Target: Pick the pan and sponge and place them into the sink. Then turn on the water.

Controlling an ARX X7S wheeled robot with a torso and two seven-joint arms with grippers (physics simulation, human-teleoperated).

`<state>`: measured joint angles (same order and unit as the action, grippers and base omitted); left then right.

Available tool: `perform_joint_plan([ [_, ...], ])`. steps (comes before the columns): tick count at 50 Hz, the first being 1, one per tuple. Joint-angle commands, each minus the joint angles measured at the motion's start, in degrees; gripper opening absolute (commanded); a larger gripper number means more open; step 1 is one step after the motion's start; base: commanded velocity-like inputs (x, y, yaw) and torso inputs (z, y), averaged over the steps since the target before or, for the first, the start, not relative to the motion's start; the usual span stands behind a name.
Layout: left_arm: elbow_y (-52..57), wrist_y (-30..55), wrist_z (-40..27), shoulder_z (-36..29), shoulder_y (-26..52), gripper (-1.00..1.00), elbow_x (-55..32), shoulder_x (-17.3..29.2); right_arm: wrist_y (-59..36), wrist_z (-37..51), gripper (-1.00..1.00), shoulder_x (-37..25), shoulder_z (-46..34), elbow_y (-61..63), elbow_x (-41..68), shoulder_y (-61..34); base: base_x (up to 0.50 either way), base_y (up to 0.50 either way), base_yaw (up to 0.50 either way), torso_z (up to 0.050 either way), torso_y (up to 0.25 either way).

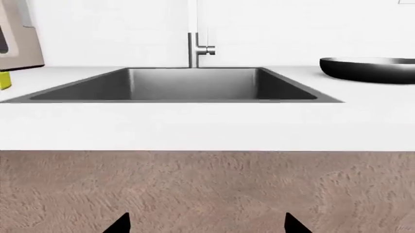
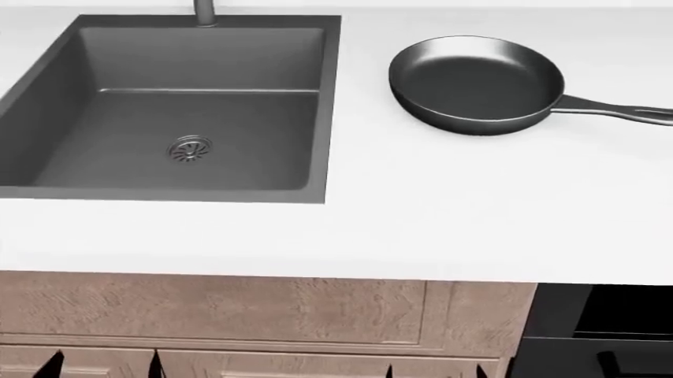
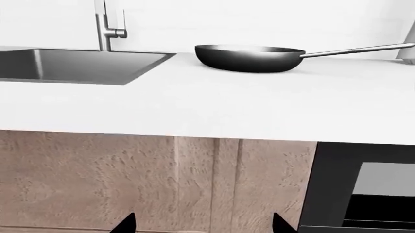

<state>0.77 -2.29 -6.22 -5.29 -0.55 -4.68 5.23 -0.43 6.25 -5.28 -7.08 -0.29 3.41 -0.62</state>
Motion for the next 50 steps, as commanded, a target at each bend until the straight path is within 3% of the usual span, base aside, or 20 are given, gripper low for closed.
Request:
perform_joint_plan([
  [1,-0.05,-0.51,-0.88,-0.95,0.11,1.0,-0.57,0.68,0.1,0.66,1.0,-0.74,-0.9,-0.22,0.8,-0.2,0.0,0.0,0.0,0.05,0.0],
  [21,0.42,-0.89,-1.78,-2.09,-0.07,1.0,-2.06,1.74,0.11,1.89,1.0,-1.73,-2.12,-0.09,1.63,-0.34,0.0,0.0,0.0,0.05,0.0],
  [29,0.63,0.38,-2.59,-3.21,-0.05,1.0,-0.83,2.32,0.02,2.05,1.0,-1.98,-2.38,-0.17,2.29,-0.41,0.0,0.0,0.0,0.002,0.0],
  [30,0.23,0.5,5.46,4.9,-0.52,1.0,5.11,-4.38,-0.41,-5.68,1.0,4.62,5.43,-0.13,-4.45,0.24,0.0,0.0,0.0,0.0,0.0],
  [39,-0.05,0.71,4.65,3.24,-0.8,1.0,3.43,-2.64,-0.62,-3.96,1.0,2.94,2.83,-0.42,-3.26,-0.29,0.0,0.0,0.0,0.0,0.0],
  [45,4.36,7.89,5.07,4.31,-0.87,1.0,-1.8,-2.16,-3.65,-3.11,1.0,2.61,4.11,4.38,0.73,-0.63,0.0,0.0,0.0,0.0,0.0],
  [50,16.09,20.78,1.92,1.51,2.33,1.0,2.81,-0.45,-16.6,-2.06,1.0,0.95,3.47,15.32,0.0,-3.59,0.0,0.0,0.0,0.0,0.0],
])
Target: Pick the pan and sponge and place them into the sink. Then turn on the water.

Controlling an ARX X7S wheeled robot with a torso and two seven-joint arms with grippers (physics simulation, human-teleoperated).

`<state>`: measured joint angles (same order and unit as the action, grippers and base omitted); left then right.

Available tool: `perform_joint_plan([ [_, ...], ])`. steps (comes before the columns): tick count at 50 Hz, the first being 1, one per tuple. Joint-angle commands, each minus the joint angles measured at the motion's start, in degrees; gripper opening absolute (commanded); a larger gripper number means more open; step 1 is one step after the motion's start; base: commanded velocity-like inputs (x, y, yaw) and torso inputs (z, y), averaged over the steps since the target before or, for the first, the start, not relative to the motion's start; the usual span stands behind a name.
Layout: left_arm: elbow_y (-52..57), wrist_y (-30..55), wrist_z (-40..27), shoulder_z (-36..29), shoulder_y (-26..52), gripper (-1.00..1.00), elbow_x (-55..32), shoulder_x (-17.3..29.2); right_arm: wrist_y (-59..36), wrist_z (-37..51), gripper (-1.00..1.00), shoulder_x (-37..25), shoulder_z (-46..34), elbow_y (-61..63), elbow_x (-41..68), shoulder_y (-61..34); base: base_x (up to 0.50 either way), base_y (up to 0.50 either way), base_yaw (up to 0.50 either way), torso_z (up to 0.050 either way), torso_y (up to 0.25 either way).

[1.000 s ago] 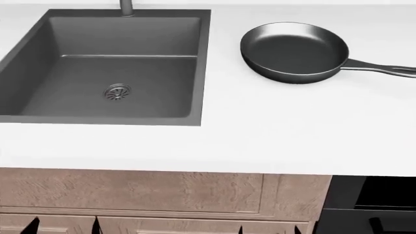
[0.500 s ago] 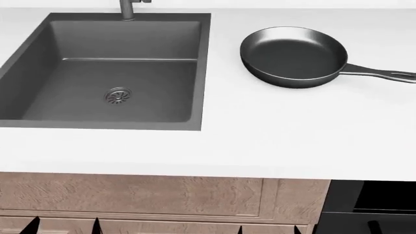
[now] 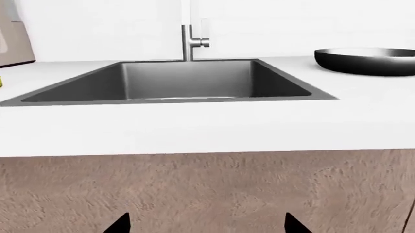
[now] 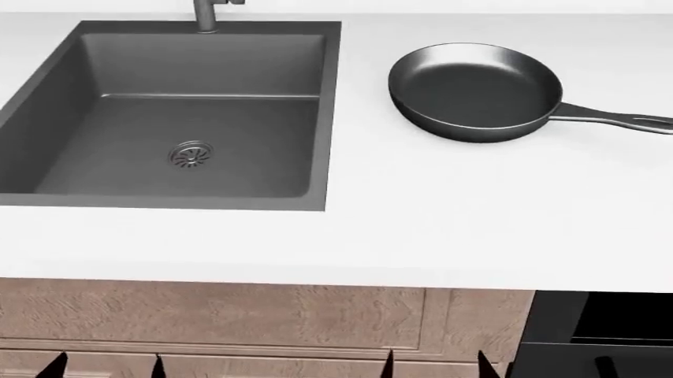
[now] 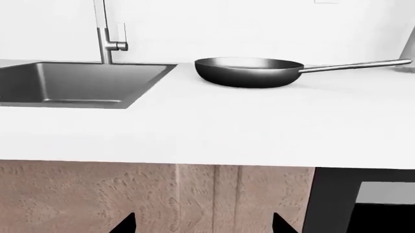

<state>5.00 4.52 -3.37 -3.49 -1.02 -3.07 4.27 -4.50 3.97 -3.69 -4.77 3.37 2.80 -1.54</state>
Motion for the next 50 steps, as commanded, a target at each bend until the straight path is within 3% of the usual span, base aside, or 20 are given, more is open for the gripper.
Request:
perform_joint_plan([
  [1,14.19,16.36,-0.45,-0.38,3.15,1.0,0.47,0.7,-14.94,0.22,1.0,-0.96,1.05,13.92,0.76,-3.25,0.0,0.0,0.0,0.0,0.0],
  [10,27.46,37.24,-0.92,0.68,14.12,1.0,-2.14,1.48,-32.21,-0.54,1.0,-4.39,0.31,25.47,1.48,-11.91,0.0,0.0,0.0,0.0,0.0],
  [26,31.43,59.1,1.0,4.4,35.14,1.0,-8.06,3.4,-55.69,-4.57,1.0,-10.88,2.4,30.78,5.19,-33.21,0.0,0.0,0.0,0.0,0.0],
  [34,31.95,62.01,0.84,4.94,36.75,1.0,-8.77,4.11,-59.8,-5.54,1.0,-12.7,3.92,31.02,6.11,-37.02,0.0,0.0,0.0,0.0,0.0],
  [50,31.67,62.92,0.11,5.29,36.7,1.0,-9.21,4.82,-58.92,-7.02,1.0,-14.47,5.12,29.9,7.1,-35.78,0.19,-0.14,0.0,0.0,0.0],
])
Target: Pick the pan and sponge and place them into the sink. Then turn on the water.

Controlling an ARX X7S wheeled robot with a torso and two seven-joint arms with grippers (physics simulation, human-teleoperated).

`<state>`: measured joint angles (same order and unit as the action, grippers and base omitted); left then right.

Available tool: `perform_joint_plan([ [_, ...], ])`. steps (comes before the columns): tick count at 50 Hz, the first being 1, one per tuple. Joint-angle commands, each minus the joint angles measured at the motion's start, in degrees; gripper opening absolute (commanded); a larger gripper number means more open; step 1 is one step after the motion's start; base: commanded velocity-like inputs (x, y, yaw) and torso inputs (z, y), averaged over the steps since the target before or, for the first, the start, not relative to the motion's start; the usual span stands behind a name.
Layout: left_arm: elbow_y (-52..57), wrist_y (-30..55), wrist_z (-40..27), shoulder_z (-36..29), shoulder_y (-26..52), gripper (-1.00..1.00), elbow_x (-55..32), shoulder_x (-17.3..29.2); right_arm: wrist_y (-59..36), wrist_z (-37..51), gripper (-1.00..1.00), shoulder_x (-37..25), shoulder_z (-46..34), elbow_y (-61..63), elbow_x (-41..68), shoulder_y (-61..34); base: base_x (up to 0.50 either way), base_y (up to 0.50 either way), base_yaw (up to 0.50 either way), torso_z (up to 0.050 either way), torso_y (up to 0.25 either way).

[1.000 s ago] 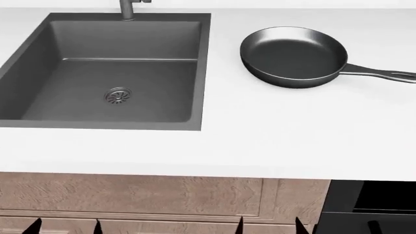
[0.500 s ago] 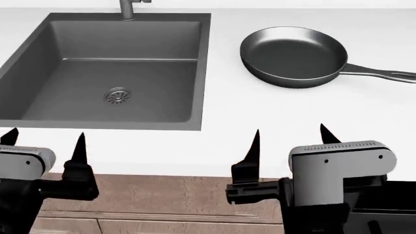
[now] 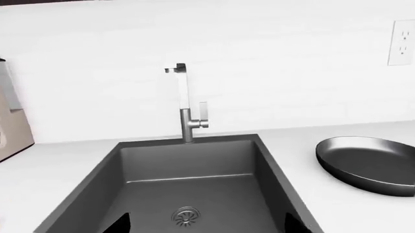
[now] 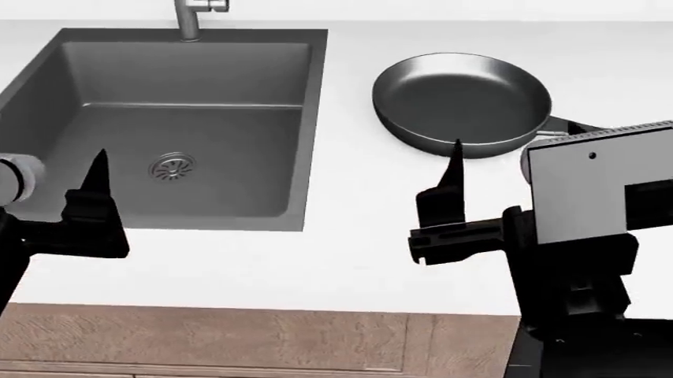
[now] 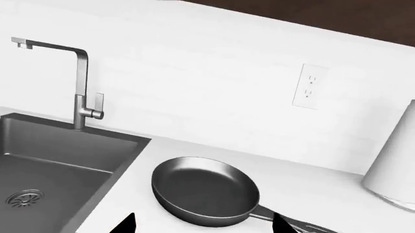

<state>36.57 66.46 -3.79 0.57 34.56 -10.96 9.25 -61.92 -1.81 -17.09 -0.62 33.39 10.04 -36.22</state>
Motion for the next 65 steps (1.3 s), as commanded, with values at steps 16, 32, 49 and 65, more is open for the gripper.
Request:
perform_joint_plan([
  [16,-0.67,0.28,0.34,0.99,0.64,1.0,-1.91,0.26,-1.41,-1.47,1.0,-1.49,0.91,-1.76,0.26,-1.41,0.34,-0.42,0.0,0.0,0.0],
  [32,-0.58,0.29,0.28,2.03,0.16,1.0,-2.65,1.13,-0.52,-1.37,1.0,-1.22,1.76,-2.3,0.87,0.31,0.3,-0.46,0.0,0.0,0.0],
  [49,-1.82,-1.72,-0.24,1.69,-0.96,1.0,-2.71,1.4,1.34,-1.64,1.0,-1.12,0.28,-4.16,1.05,0.93,0.3,-0.16,0.0,0.0,0.001],
  [65,-2.58,-2.98,-0.04,2.02,-2.34,1.0,-3.34,1.98,2.02,-1.36,1.0,-1.08,-0.68,-5.83,0.98,0.89,0.36,0.0,0.0,0.0,0.001],
])
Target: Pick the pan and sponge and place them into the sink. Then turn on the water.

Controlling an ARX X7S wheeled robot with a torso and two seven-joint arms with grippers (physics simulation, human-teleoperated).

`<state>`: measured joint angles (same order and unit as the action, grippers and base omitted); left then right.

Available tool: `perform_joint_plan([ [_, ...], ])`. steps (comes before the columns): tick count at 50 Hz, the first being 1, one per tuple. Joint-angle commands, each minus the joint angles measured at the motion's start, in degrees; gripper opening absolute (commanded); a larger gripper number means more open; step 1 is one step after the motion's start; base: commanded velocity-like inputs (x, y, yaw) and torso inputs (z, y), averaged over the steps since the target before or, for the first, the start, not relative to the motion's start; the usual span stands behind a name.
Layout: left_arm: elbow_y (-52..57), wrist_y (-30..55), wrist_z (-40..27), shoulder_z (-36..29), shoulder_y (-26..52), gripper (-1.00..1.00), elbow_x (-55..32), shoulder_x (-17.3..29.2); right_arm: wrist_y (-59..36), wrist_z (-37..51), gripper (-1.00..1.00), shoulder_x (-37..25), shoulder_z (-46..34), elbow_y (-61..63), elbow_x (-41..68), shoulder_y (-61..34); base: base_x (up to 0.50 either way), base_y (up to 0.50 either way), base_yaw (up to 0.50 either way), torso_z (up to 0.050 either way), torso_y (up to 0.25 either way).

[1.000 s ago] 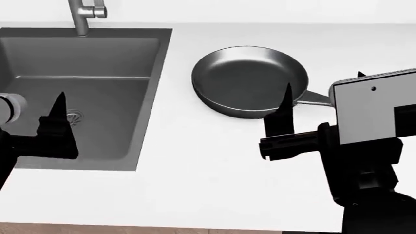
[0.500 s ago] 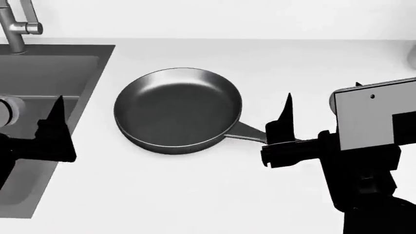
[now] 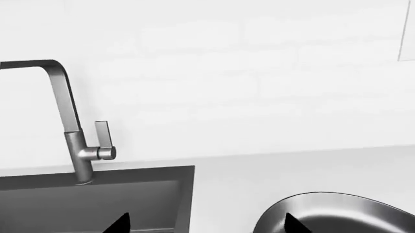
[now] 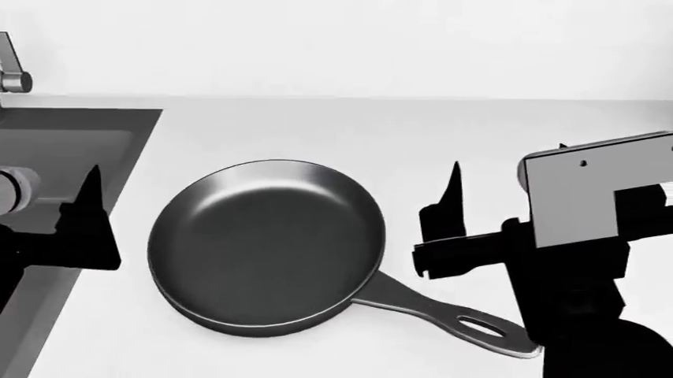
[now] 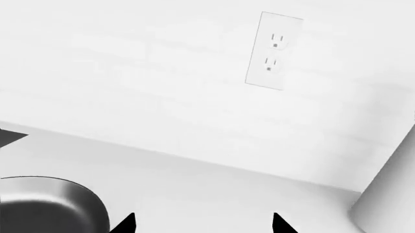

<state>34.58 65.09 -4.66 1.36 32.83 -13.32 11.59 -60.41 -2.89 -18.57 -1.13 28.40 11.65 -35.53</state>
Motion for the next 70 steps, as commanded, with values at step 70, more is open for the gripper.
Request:
perform_joint_plan([
  [70,-0.5,-2.79,0.17,2.35,-3.95,1.0,-3.16,2.26,-25.72,1.38,1.0,-21.29,-34.5,-17.51,56.36,-37.21,0.05,0.0,0.0,0.0,0.0],
])
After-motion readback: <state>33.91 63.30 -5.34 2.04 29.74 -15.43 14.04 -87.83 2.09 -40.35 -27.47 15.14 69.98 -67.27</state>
